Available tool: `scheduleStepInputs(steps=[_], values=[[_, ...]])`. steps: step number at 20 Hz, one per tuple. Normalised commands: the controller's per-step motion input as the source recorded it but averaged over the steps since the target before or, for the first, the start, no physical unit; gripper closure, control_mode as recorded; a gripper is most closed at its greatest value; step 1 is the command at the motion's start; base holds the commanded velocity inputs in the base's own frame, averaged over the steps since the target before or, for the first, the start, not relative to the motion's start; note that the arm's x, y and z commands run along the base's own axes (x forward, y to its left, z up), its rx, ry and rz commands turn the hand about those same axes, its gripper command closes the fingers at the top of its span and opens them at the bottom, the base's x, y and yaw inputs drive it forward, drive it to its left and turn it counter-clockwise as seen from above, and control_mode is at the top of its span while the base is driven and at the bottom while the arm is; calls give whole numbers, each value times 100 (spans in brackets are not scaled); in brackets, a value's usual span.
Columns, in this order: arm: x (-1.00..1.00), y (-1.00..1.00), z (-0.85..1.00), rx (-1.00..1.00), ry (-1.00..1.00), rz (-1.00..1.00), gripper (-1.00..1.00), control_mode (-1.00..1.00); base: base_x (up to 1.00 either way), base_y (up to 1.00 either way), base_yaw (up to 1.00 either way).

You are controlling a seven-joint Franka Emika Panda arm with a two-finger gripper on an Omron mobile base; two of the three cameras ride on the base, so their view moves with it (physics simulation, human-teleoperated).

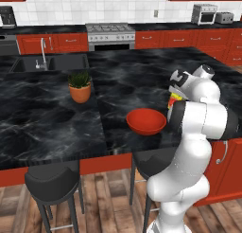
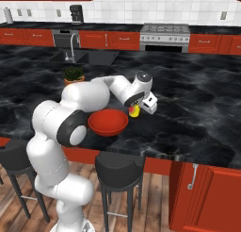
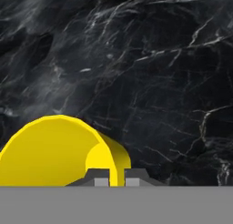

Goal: Place the cup inside the bowl on the dining table and move the bowl to any counter.

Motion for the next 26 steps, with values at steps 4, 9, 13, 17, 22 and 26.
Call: scheduleStepInputs(steps=[4,9,13,17,22,26], values=[[-24,30,11,0,0,0,100,-100,0,0,0],[-23,36,9,0,0,0,100,-100,0,0,0],[-23,42,10,0,0,0,100,-100,0,0,0],[-23,45,9,-1,0,0,100,-100,0,0,0],[-19,47,7,-2,0,0,100,-100,0,0,0],[-16,44,2,-1,0,0,100,-100,0,0,0]])
